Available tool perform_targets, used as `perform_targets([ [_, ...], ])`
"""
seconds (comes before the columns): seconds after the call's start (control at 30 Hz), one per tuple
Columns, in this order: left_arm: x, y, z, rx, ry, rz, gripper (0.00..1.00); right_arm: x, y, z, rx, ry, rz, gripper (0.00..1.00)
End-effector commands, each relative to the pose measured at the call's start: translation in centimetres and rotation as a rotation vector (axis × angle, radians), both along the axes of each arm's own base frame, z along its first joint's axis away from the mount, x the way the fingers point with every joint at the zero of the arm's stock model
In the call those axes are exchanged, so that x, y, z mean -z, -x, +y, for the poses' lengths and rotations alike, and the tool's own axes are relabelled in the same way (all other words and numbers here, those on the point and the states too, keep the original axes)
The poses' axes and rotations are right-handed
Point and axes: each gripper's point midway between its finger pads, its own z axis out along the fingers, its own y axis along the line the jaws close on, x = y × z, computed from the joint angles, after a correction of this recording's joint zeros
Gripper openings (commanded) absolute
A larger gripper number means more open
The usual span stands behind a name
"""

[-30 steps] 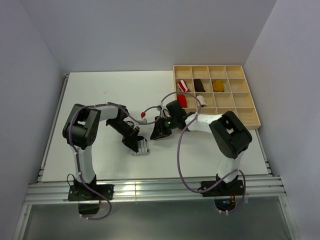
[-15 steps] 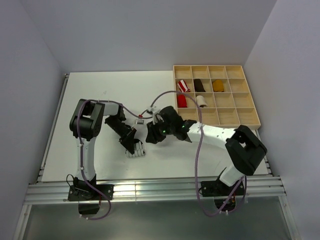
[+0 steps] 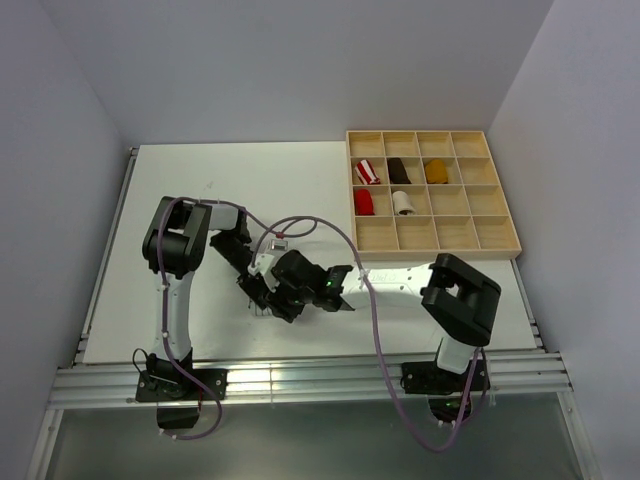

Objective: Roll the socks
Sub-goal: Roll the sock at the center of the board.

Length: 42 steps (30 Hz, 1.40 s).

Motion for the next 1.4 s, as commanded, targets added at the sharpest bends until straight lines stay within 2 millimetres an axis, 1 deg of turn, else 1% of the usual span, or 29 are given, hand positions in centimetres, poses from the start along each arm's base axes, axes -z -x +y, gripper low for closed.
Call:
perform_targets([
  [0.0,2.1,-1.0,1.1,0.079,-0.010,-0.103,0.00,-1.3,-1.4,1.3,-0.001,0.018,-0.127,0.52],
  [0.1,2.0,-1.0,1.1,0.080,-0.009,-0.101,0.00,-0.9,-1.4,1.6,-0.005,0.038,-0.152,0.53],
  [0.13,2.1,-0.9,1.1,0.080,-0.008,-0.097,0.00,-1.2,-1.8,1.7,0.004,0.037,-0.168,0.53],
  [0.2,2.1,-0.9,1.1,0.081,-0.008,-0.093,0.00,-0.9,-1.4,2.0,-0.012,0.042,-0.171,0.54],
  [0.23,2.0,-0.8,1.1,0.084,-0.008,-0.092,0.00,-0.9,-1.8,2.0,0.005,0.053,-0.194,0.54],
  [0.5,1.8,-0.6,1.2,0.090,-0.007,-0.085,0.00,0.7,-0.8,2.6,-0.037,0.087,-0.204,0.54],
  [0.63,1.6,-0.7,1.2,0.091,-0.004,-0.082,0.00,1.3,-1.0,2.7,-0.028,0.091,-0.204,0.52],
  [0.7,1.6,-0.7,1.2,0.092,-0.005,-0.082,0.00,1.6,-1.0,2.8,-0.019,0.093,-0.203,0.50],
  [0.73,1.5,-0.7,1.1,0.095,-0.002,-0.083,0.00,2.3,-1.0,2.7,-0.014,0.106,-0.196,0.45],
  [0.8,1.5,-1.0,1.0,0.087,-0.005,-0.094,0.03,2.9,-1.0,2.8,-0.009,0.115,-0.185,0.40],
  [0.83,1.6,-1.1,0.9,0.081,-0.005,-0.102,0.06,3.6,-1.0,2.6,-0.004,0.131,-0.171,0.36],
  [0.87,1.5,-1.3,0.8,0.075,-0.004,-0.118,0.08,3.9,-1.0,2.6,-0.002,0.139,-0.166,0.26],
  [0.9,1.8,-1.8,0.7,0.059,-0.016,-0.139,0.10,4.1,-1.0,2.7,-0.002,0.146,-0.160,0.20],
  [0.93,1.7,-1.9,0.7,0.053,-0.017,-0.144,0.14,4.3,-0.9,2.6,0.002,0.153,-0.152,0.09],
  [0.97,1.3,-2.1,0.5,0.050,-0.010,-0.163,0.16,4.8,-0.9,2.5,0.001,0.164,-0.144,0.05],
  [1.03,1.0,-2.9,0.2,0.032,-0.011,-0.189,0.21,5.1,-0.5,2.4,-0.006,0.172,-0.116,0.01],
  [1.07,0.5,-3.3,0.0,0.024,-0.001,-0.211,0.22,5.1,-0.5,2.4,-0.002,0.171,-0.105,0.00],
  [1.13,-0.2,-4.2,-0.3,0.005,0.006,-0.242,0.26,5.4,-0.1,2.1,0.002,0.172,-0.075,0.00],
  [1.2,-1.0,-4.9,-0.6,-0.012,0.003,-0.276,0.27,5.8,-0.4,1.8,0.019,0.178,-0.065,0.00],
  [1.23,-1.1,-5.8,-0.8,-0.022,0.004,-0.314,0.28,6.0,0.0,1.8,0.006,0.173,-0.038,0.00],
  [1.27,-1.7,-6.2,-1.0,-0.043,-0.004,-0.327,0.28,6.3,0.0,1.5,0.005,0.182,-0.028,0.00],
  [1.33,-2.0,-7.2,-1.0,-0.069,-0.016,-0.363,0.27,6.4,0.0,1.5,0.004,0.186,-0.021,0.00],
  [1.37,-2.1,-8.1,-1.0,-0.080,-0.022,-0.415,0.28,6.4,0.1,1.5,-0.003,0.182,-0.010,0.00],
])
